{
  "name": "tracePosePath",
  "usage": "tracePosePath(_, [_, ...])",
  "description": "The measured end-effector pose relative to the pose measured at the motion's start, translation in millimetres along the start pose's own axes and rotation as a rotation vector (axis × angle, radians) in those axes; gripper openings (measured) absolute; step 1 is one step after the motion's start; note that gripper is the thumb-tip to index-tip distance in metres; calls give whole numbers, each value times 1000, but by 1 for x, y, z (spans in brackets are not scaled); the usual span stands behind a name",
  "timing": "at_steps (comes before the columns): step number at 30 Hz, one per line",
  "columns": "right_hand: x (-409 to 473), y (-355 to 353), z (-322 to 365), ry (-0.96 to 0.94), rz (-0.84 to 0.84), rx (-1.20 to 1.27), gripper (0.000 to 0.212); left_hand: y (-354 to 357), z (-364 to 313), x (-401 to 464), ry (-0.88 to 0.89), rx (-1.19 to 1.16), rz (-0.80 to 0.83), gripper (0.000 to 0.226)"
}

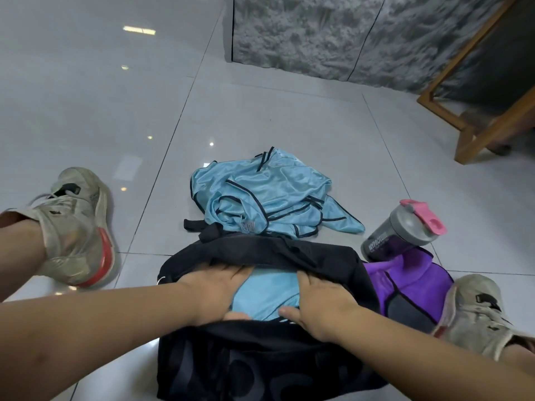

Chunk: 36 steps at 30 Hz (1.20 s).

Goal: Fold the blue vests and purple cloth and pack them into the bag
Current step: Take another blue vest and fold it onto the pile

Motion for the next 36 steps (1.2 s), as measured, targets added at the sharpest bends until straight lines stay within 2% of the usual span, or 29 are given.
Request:
tracePosePath(4, [-6, -14, 9, -42, 45, -41, 95, -22, -15, -1, -36, -3, 9, 114])
tracePosePath(6, [-8, -28, 15, -106, -27, -93, 85, -43, -32, 2, -3, -35, -46, 109])
tracePosePath(8, [-10, -30, 18, -127, -77, -158, 91, -53, -45, 5, 46, -78, -79, 104])
tracePosePath(10, [-12, -20, 18, -90, -45, -193, 100, -41, -52, 7, 67, -102, -25, 113])
tracePosePath(14, [-13, -1, 12, -28, 89, -159, 69, -8, -50, 9, 6, -12, 46, 120])
tracePosePath(19, [-38, -7, 4, -28, 171, -162, 70, -4, -55, 9, -41, 59, 75, 130])
tracePosePath(21, [-46, -10, 9, -64, 184, -183, 66, -8, -64, 8, -2, 71, 93, 131])
tracePosePath(23, [-46, -13, 16, -101, 190, -201, 62, -5, -78, 12, 75, 75, 86, 118])
tracePosePath(25, [-48, -24, 20, -94, 169, -199, 59, 0, -89, 21, 119, 66, 43, 90])
tracePosePath(28, [-59, -66, 22, -92, 143, -47, 51, -15, -98, 23, 108, 16, 11, 62])
tracePosePath(30, [-66, -100, 18, -137, 44, 22, 40, -48, -103, 8, 167, -53, -12, 52])
tracePosePath(33, [-68, -145, -6, -103, -235, 255, 20, -110, -102, -20, 300, -183, -291, 28])
tracePosePath(36, [-38, -166, -39, -11, -427, 573, 17, -151, -88, -27, 298, -317, -502, 30])
Point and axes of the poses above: each hand's wrist, its own x-axis towards the middle knuckle, its own y-axis out of the palm, z = x × y, the point moved 7 cm from there along x, towards the middle knuckle, and after that the axes turned 14 degrees about -x, right-handed, at the moved point
